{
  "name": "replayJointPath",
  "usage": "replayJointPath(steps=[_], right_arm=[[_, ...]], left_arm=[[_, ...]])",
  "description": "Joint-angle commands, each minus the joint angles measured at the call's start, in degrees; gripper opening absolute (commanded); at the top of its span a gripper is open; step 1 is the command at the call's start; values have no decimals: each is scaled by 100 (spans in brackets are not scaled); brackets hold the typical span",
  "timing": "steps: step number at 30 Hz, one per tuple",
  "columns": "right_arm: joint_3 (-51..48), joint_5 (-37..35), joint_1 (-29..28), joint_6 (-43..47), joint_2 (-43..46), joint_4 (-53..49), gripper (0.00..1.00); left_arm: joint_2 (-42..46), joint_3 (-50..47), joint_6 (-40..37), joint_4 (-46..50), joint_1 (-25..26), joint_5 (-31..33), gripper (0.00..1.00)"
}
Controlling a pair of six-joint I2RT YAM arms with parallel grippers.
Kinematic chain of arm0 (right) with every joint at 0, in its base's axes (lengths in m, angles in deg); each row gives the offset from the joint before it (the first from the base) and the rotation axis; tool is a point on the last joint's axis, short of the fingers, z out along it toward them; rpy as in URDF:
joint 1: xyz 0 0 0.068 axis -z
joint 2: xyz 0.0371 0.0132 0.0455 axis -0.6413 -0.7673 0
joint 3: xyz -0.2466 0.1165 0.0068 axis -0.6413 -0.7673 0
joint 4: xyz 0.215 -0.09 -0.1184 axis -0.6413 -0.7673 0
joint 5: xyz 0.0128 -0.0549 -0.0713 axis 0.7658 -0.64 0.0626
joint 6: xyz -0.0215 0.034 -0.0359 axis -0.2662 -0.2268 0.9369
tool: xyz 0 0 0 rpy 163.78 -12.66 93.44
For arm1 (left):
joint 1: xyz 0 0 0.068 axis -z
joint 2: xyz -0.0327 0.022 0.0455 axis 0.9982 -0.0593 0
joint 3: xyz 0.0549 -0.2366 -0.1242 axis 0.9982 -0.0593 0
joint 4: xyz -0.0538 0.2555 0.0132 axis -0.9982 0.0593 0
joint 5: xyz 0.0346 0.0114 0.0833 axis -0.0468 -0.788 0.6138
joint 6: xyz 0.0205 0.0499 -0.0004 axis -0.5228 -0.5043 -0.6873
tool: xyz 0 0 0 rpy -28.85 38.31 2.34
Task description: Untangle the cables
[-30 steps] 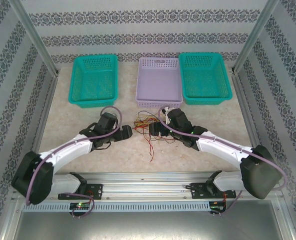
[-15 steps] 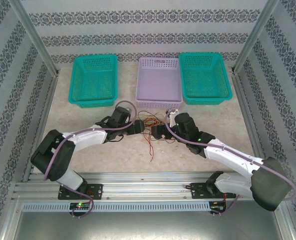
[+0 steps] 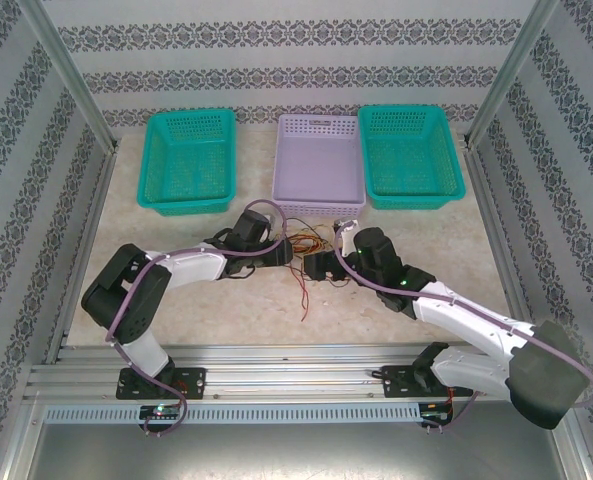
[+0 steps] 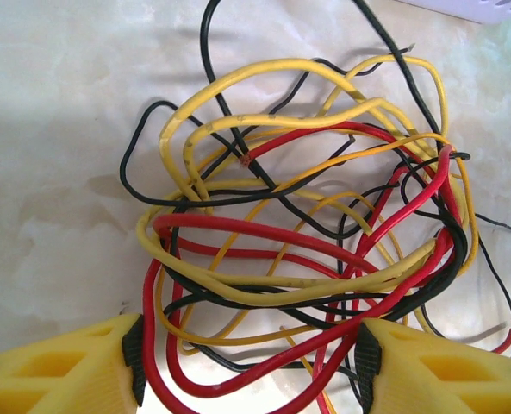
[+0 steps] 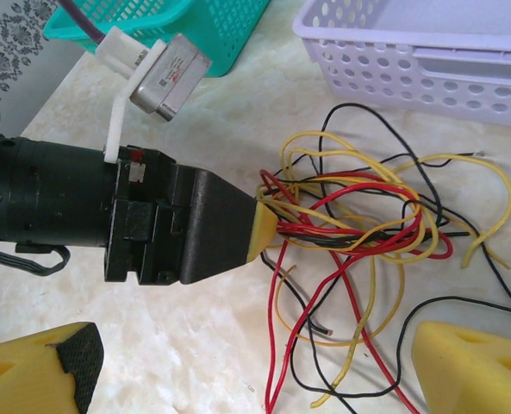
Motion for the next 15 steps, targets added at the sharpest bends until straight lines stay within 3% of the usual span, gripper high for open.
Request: replayJointPath(steps=[1,9,12,15], right_arm=[[-35,187,-86,-36,-75,200,93],[-82,329,-131,-211,-258,504,93],[-71,330,-179,-211,-270,520,93],[-97,284,-192,-229,-193,531,93]], left_arm=[[-73,66,-78,-334,60,-112,63],[-111,38,34,-458,63,-173,51],[-130,13,78,-524,56,-173,38],[-142,7,122,-577,53,-172,38]])
